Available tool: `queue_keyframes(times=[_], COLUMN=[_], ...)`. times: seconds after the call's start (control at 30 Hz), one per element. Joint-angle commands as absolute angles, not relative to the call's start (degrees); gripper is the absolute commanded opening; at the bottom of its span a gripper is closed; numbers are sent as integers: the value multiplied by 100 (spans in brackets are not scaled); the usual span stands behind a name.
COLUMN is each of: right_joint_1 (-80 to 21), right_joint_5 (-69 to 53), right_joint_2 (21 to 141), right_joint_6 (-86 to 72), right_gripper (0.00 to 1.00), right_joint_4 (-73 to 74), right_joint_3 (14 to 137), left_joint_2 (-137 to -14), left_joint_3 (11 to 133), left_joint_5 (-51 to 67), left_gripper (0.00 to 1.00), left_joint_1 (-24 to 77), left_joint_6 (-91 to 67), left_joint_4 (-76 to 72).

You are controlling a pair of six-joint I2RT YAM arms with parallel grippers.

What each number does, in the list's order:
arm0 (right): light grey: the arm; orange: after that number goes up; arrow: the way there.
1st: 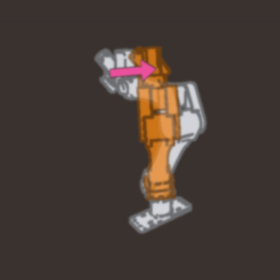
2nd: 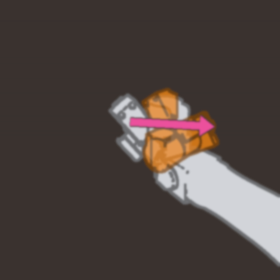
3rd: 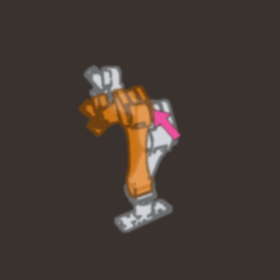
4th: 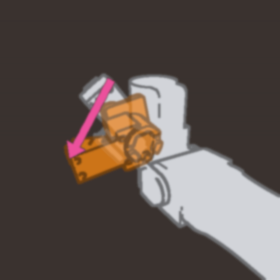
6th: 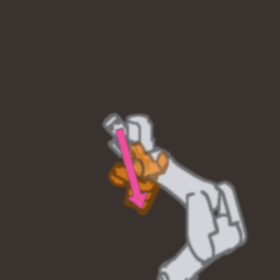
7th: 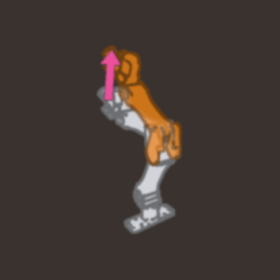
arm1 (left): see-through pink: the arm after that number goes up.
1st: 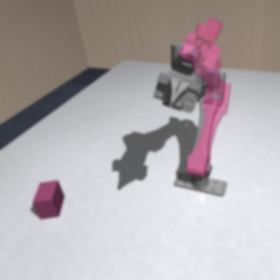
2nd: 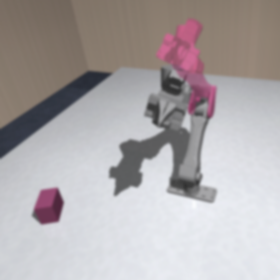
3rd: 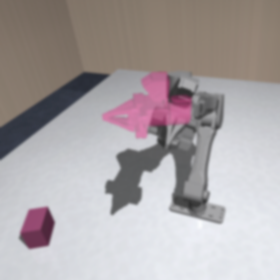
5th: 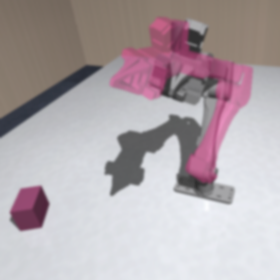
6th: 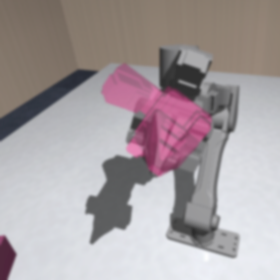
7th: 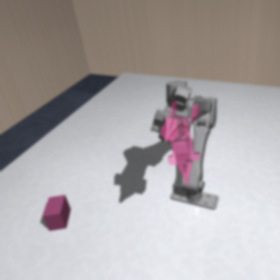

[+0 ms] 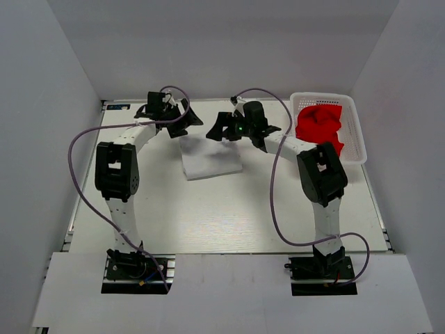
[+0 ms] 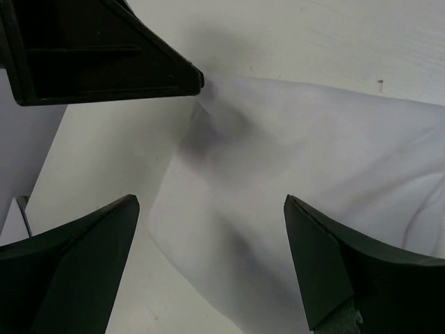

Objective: Fold and stack the t-shirts
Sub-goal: Smooth out wrinkles on the folded tshirt

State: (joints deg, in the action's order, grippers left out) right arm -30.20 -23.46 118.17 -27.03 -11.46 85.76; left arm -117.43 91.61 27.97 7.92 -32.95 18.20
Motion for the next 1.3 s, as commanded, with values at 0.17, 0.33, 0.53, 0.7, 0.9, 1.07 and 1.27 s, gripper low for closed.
queue_keyframes(times=[0.17,0.33,0.53,0.7,0.9,1.07,1.27], right_joint_1=[-2830,-2654,-2619,-2742,-2839,-2821,-2830], right_joint_5=[-2339,-2030,-2381,-2514,-2040,-1592,-1196], right_joint_2=[12699,12990,12754,11701,10197,9151,8298], right_joint_6=[-3120,-3182,-2945,-2321,-2241,-2206,-2118], right_gripper=[90,90,90,90,90,90,90], right_joint_4=[-1591,-1494,-1591,-1643,-2224,-1749,-1354], right_joint_3=[8701,8517,8332,8150,6567,5741,5353], left_joint_2=[-12760,-12823,-12876,-12525,-11463,-10881,-11064], left_joint_3=[9422,9369,9930,10477,9011,8052,7550], left_joint_5=[3050,2830,2909,3408,2647,1601,1292], left_gripper=[100,100,100,100,100,100,84], left_joint_1=[590,527,475,694,694,747,747], left_joint_6=[-3295,-3235,-3024,-2699,-2750,-2935,-3111], left_joint_4=[1907,1855,1915,2101,2048,2479,2548])
